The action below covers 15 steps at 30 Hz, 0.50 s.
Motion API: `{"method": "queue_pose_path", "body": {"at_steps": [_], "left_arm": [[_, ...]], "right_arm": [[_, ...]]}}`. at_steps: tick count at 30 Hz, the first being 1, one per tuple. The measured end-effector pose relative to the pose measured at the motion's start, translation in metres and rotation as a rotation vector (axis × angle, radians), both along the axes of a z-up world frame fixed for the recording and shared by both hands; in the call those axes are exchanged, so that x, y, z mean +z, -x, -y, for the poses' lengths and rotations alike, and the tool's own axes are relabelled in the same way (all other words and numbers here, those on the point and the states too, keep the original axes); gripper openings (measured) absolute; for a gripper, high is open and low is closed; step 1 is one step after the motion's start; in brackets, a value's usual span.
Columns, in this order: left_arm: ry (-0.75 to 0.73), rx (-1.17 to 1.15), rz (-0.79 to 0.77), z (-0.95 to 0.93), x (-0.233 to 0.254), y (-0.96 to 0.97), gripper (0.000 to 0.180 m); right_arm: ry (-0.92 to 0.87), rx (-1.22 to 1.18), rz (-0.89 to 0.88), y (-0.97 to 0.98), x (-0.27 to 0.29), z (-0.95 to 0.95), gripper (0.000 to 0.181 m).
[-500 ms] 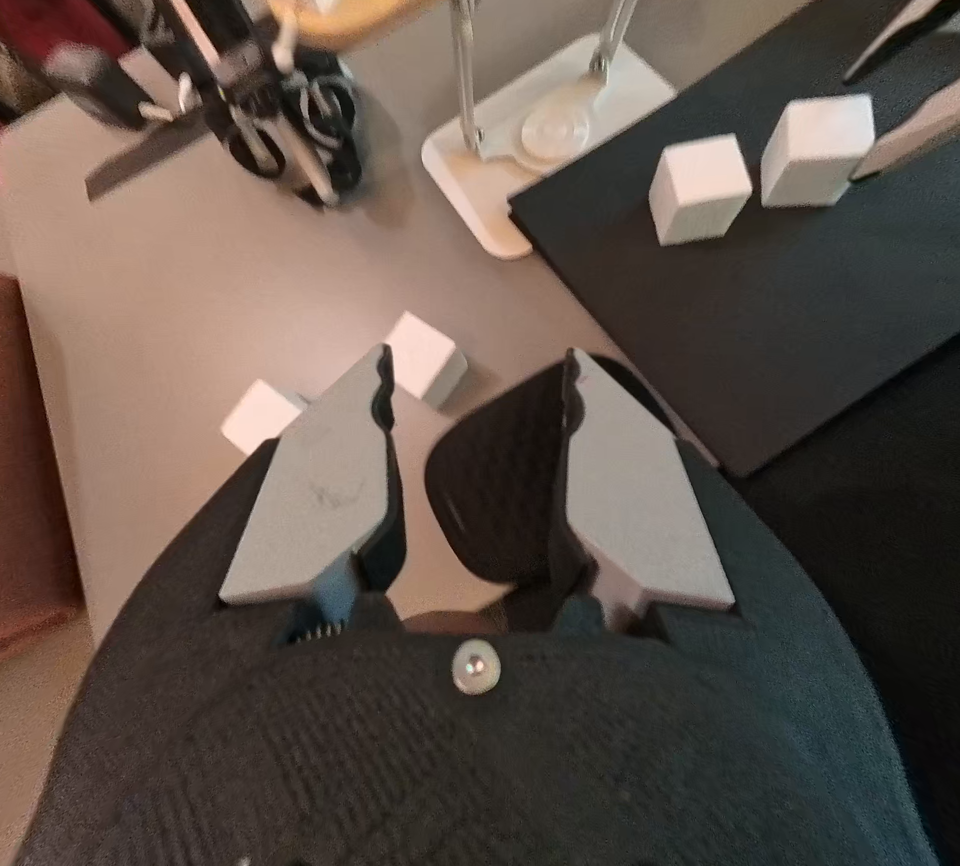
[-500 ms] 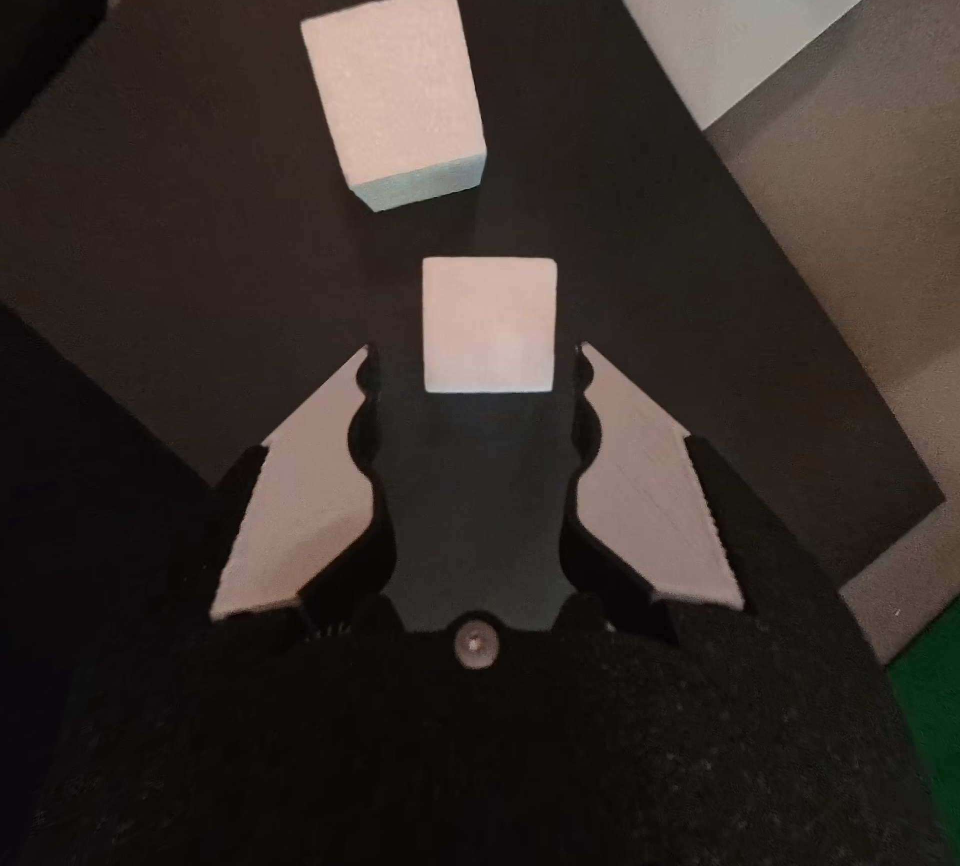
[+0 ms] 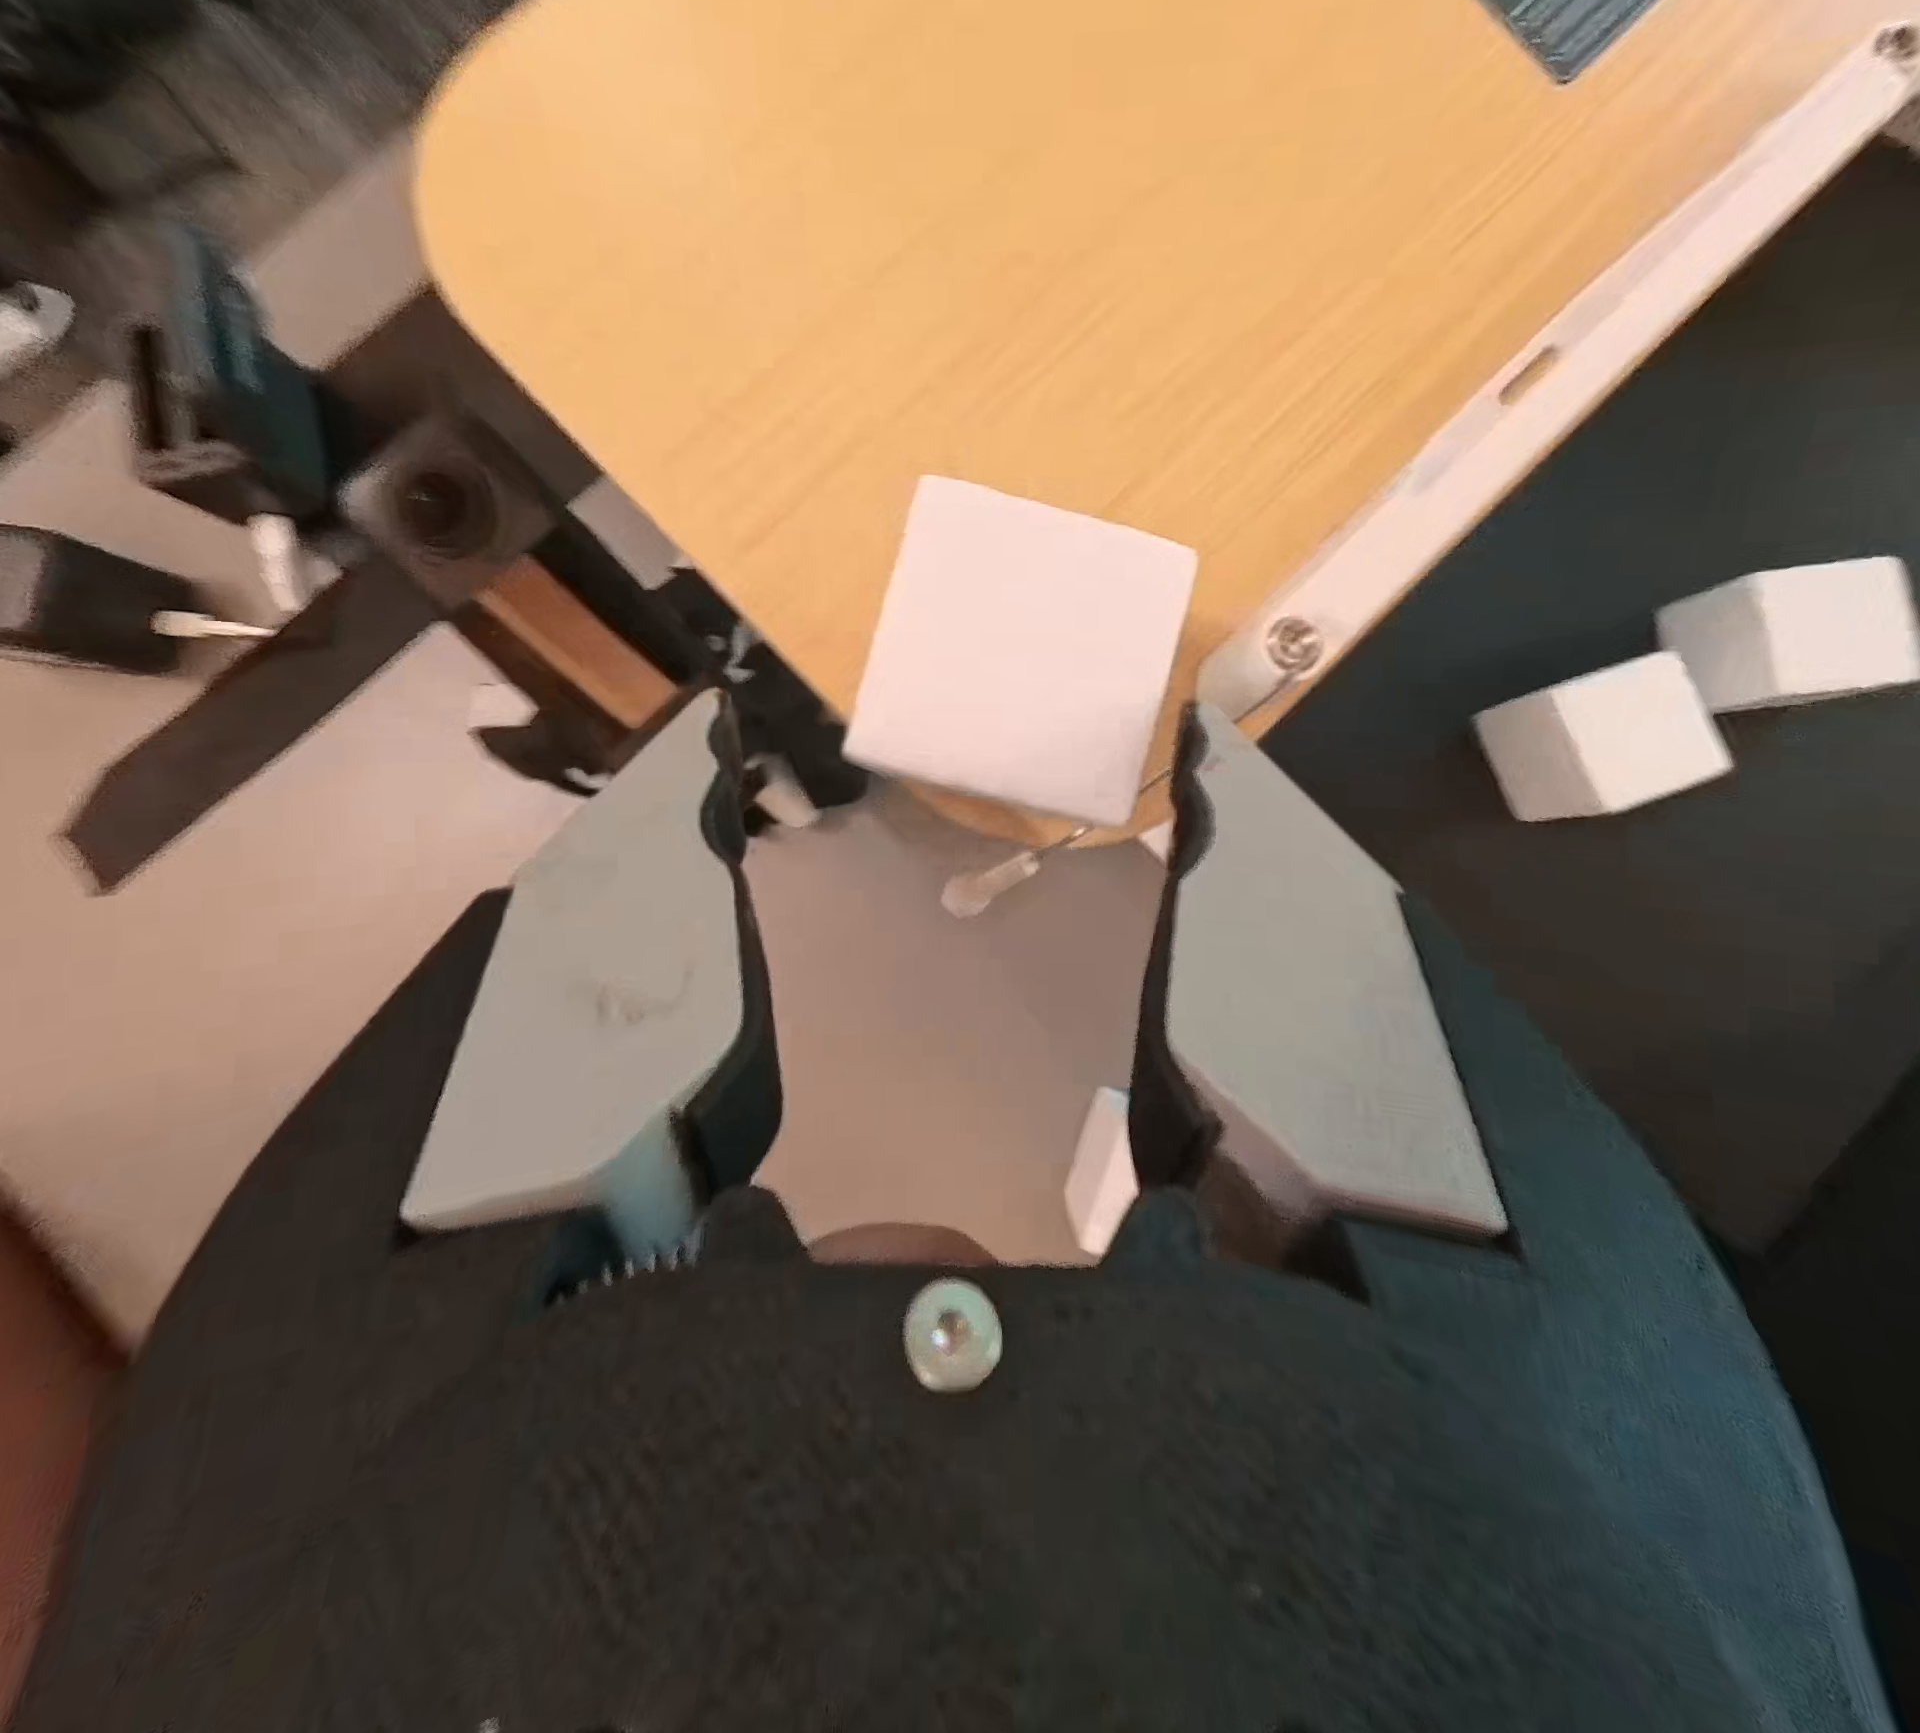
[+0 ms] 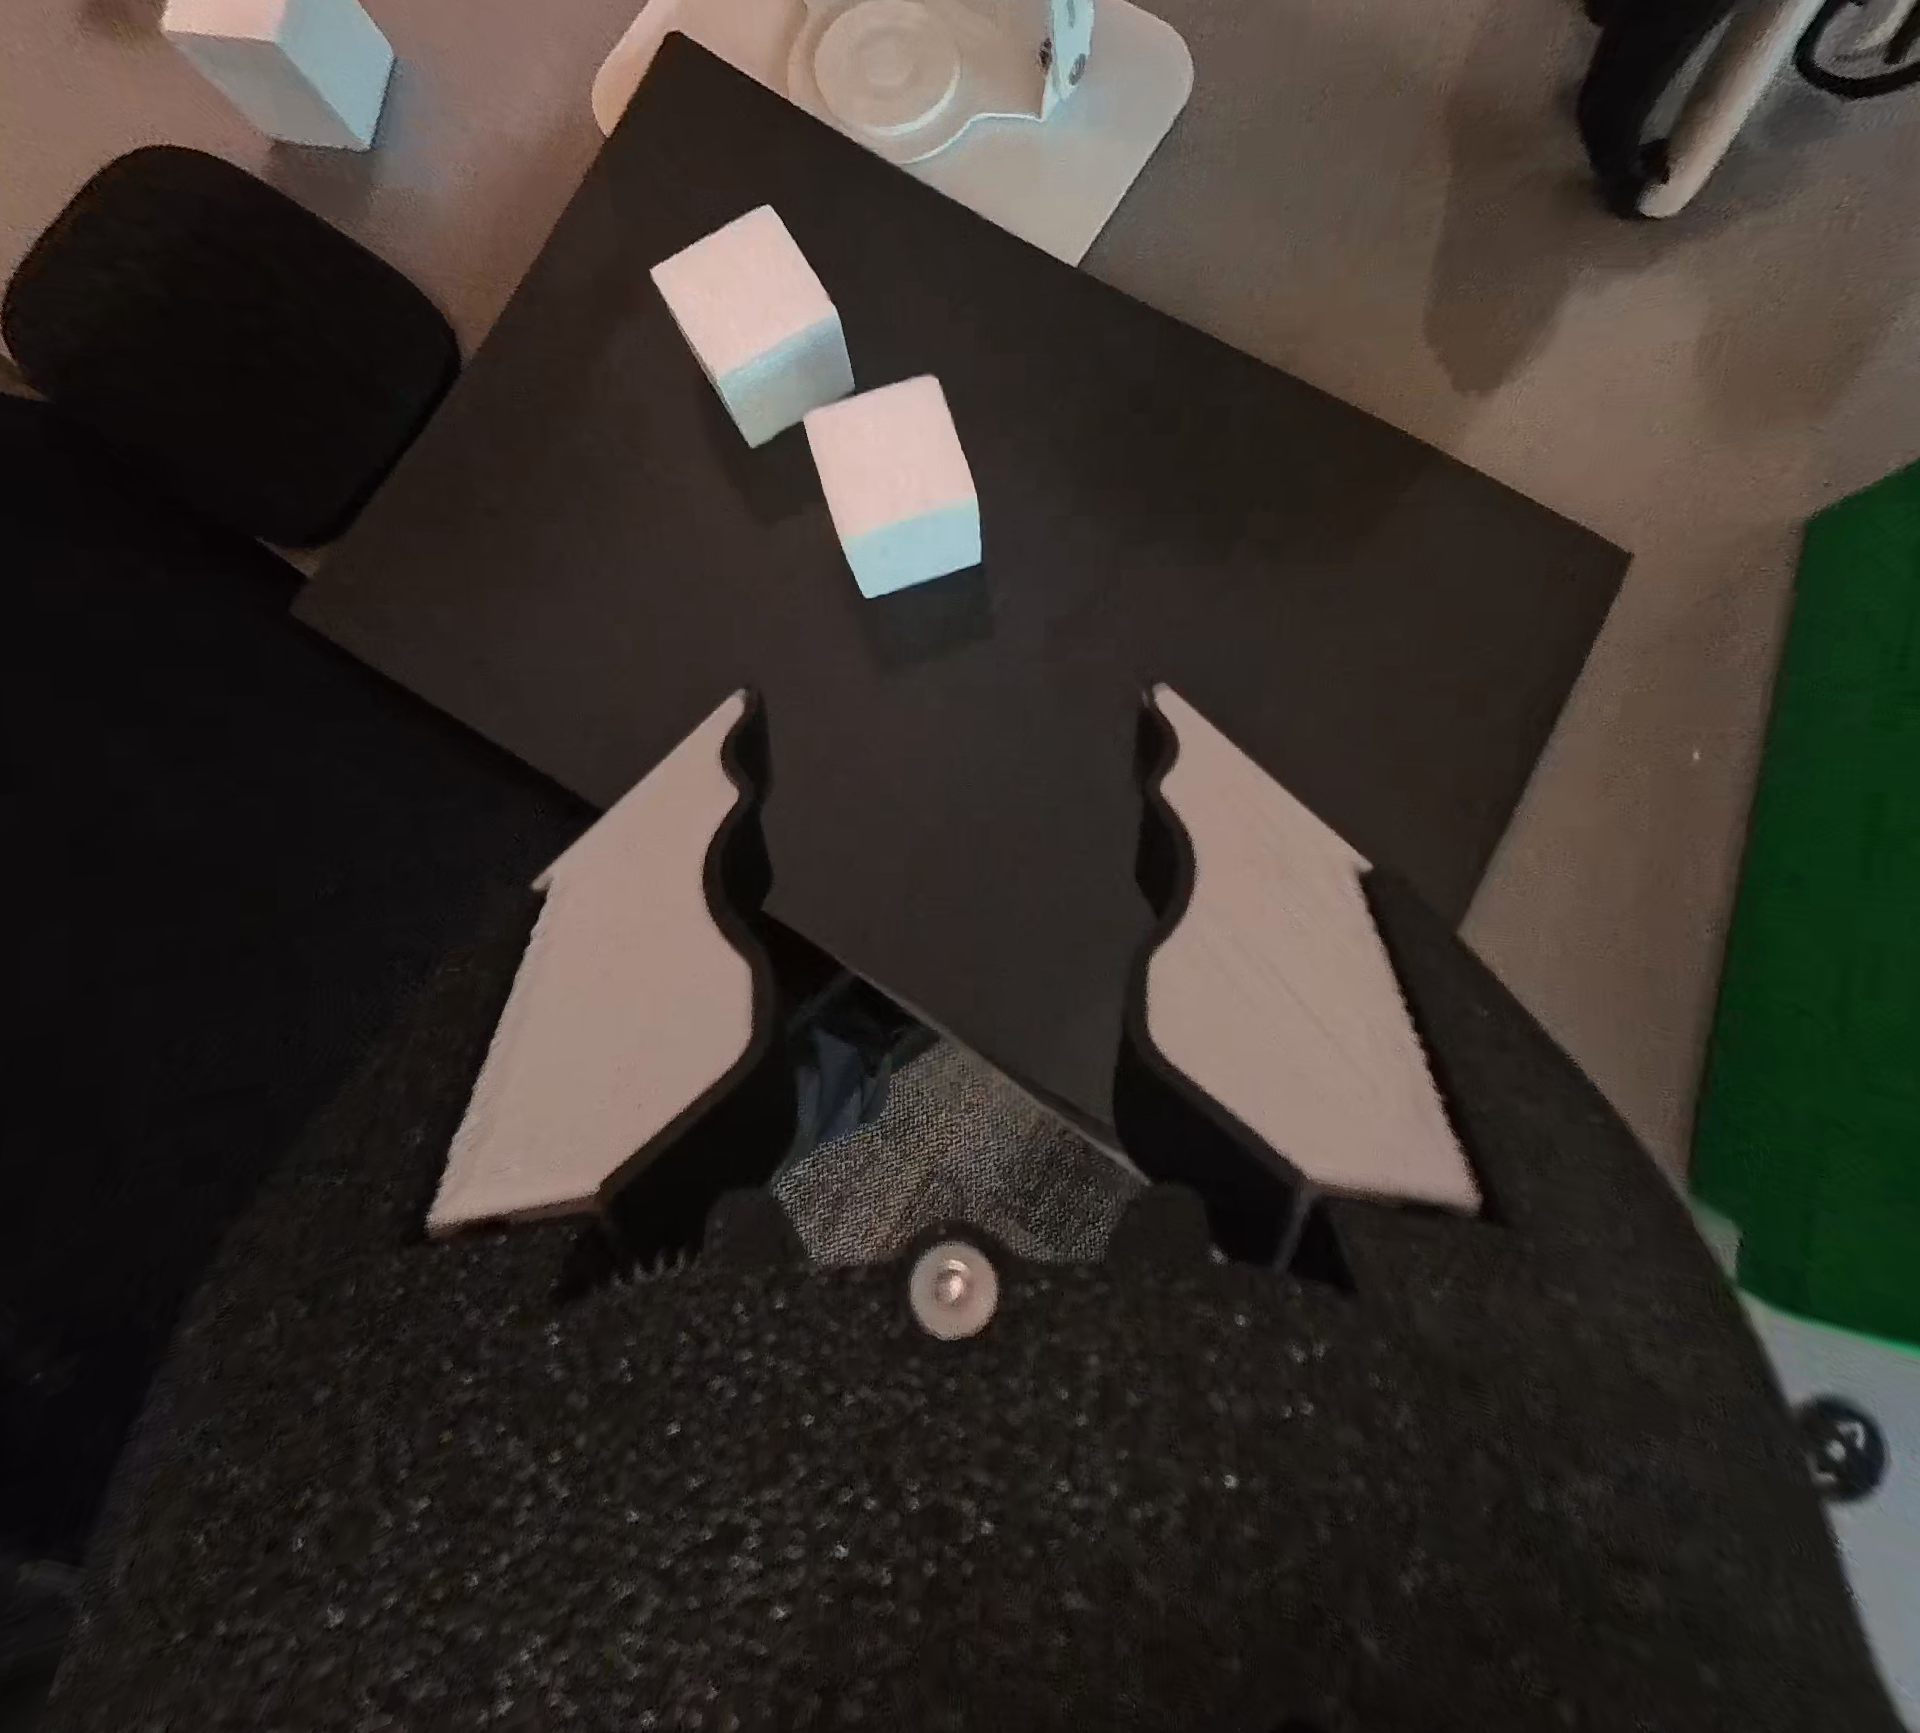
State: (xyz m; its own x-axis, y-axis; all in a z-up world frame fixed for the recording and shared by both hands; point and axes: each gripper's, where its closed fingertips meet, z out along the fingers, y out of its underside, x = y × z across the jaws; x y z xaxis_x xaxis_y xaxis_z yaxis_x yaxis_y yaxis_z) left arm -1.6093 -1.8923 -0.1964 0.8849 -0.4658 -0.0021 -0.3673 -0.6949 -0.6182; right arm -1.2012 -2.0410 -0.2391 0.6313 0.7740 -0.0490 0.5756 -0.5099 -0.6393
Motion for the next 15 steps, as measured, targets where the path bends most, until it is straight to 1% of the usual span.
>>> {"method": "queue_pose_path", "body": {"at_steps": [1, 2, 3, 6, 8, 11, 13, 15], "left_arm": [[0.038, -0.01, 0.045, -0.001, -0.005, -0.006, 0.075], [0.063, -0.015, 0.083, -0.002, -0.007, -0.011, 0.062], [0.07, -0.015, 0.112, -0.004, -0.007, -0.014, 0.06], [0.045, -0.008, 0.127, -0.011, 0.002, -0.015, 0.059], [-0.042, -0.002, 0.158, -0.014, 0.029, -0.019, 0.059], [-0.15, -0.1, 0.24, 0.014, 0.076, -0.052, 0.059], [-0.147, -0.224, 0.243, 0.053, 0.077, -0.087, 0.059], [-0.092, -0.353, 0.216, 0.099, 0.049, -0.12, 0.059]], "right_arm": [[-0.004, -0.022, 0.002, -0.009, 0.001, 0.004, 0.07], [-0.007, -0.044, 0.002, -0.018, 0.002, 0.007, 0.069], [-0.006, -0.066, -0.002, -0.025, 0.003, 0.011, 0.069], [0.005, -0.126, -0.019, -0.045, 0.003, 0.018, 0.068], [0.009, -0.16, -0.019, -0.055, 0.003, 0.018, 0.068], [0.001, -0.187, -0.021, -0.063, 0.007, 0.015, 0.067], [-0.002, -0.197, -0.033, -0.063, 0.009, 0.01, 0.067], [0.004, -0.203, -0.055, -0.059, 0.009, 0.005, 0.067]]}}
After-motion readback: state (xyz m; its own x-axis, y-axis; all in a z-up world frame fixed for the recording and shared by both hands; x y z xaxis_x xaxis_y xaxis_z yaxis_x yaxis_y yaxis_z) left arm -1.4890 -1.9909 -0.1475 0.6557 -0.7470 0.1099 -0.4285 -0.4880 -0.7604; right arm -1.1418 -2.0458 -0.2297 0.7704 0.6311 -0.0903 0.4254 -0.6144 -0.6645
